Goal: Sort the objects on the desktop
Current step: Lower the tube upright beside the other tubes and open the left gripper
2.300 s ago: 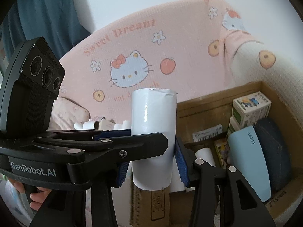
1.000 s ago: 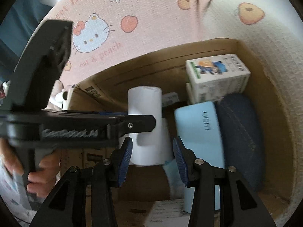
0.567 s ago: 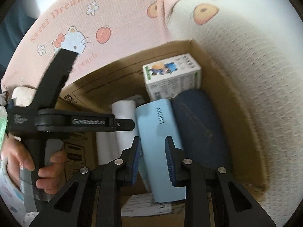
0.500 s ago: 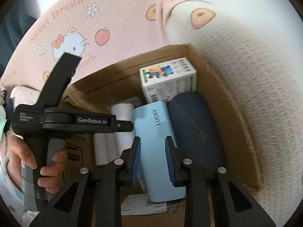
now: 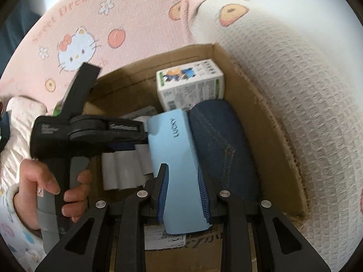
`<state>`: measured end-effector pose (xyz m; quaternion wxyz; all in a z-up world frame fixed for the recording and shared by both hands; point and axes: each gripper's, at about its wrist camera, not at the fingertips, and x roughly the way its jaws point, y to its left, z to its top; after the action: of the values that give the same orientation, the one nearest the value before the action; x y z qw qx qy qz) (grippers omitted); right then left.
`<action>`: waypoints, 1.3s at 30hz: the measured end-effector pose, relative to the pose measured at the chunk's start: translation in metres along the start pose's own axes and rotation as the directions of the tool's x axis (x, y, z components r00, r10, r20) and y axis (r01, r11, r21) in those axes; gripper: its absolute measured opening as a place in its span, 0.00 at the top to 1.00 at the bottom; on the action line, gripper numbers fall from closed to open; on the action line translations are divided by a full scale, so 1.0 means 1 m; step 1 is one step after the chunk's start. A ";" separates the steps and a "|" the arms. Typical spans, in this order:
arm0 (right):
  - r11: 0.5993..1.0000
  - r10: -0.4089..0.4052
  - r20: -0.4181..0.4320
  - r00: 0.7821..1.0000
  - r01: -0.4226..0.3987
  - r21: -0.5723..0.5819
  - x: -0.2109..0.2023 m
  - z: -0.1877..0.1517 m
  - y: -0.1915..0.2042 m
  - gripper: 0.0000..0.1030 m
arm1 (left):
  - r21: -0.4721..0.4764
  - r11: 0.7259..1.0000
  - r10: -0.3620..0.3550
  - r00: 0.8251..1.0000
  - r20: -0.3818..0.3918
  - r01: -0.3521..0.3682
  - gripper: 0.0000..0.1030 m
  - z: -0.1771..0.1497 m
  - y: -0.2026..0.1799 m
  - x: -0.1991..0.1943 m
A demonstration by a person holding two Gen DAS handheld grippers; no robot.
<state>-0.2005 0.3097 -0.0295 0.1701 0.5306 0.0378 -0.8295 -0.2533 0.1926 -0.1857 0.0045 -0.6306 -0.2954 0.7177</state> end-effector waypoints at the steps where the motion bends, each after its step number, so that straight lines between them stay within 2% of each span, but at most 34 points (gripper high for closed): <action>1: 1.000 0.001 -0.001 1.000 -0.001 -0.005 0.001 -0.001 0.001 0.78 | 0.001 1.000 -0.001 1.000 -0.001 0.001 0.55 0.000 0.000 0.000; 7: 1.000 -0.024 0.005 1.000 0.024 -0.013 -0.001 0.002 0.002 0.78 | 0.022 1.000 0.011 1.000 -0.006 -0.011 0.53 -0.005 0.001 0.004; 12: 0.998 -0.051 0.008 0.999 0.052 -0.020 -0.002 0.007 0.003 0.78 | -0.002 1.000 -0.007 1.000 -0.026 0.007 0.54 -0.009 0.003 0.003; 14: 0.998 -0.058 0.002 0.998 0.058 -0.023 -0.003 0.007 0.003 0.78 | -0.082 0.996 -0.043 0.999 -0.028 0.041 0.54 -0.012 0.013 0.003; 16: 0.998 -0.065 -0.001 0.998 0.065 -0.027 -0.003 0.006 0.004 0.78 | -0.208 0.973 -0.105 0.994 -0.024 0.097 0.57 -0.016 0.028 0.004; 18: 0.997 -0.073 -0.007 0.997 0.072 -0.025 0.000 0.006 0.005 0.78 | -0.246 0.959 -0.150 0.988 -0.024 0.140 0.60 -0.018 0.033 0.006; 22: 0.997 -0.068 -0.018 0.998 0.067 -0.042 0.005 0.005 0.009 0.78 | -0.193 0.972 -0.136 0.991 -0.012 0.131 0.61 -0.020 0.029 0.006; 26: 0.996 -0.079 -0.020 0.997 0.078 -0.047 0.008 0.007 0.011 0.78 | -0.236 0.961 -0.149 0.989 0.002 0.145 0.62 -0.023 0.033 0.009; 31: 0.995 -0.090 -0.027 0.996 0.088 -0.053 0.009 0.010 0.017 0.78 | -0.268 0.955 -0.116 0.991 0.059 0.128 0.62 -0.030 0.031 0.010; 34: 0.994 -0.086 -0.034 0.996 0.084 -0.072 0.008 0.010 0.023 0.78 | -0.213 0.969 -0.124 0.992 0.005 0.122 0.62 -0.026 0.030 0.012; 39: 0.991 -0.118 -0.038 0.992 0.115 -0.072 0.007 0.013 0.026 0.78 | -0.172 0.977 -0.146 0.985 -0.095 0.128 0.64 -0.032 0.030 0.017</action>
<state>-0.2059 0.2807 -0.0273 0.1390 0.5385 0.1011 -0.8249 -0.2174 0.1878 -0.2151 0.0174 -0.6443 -0.3962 0.6538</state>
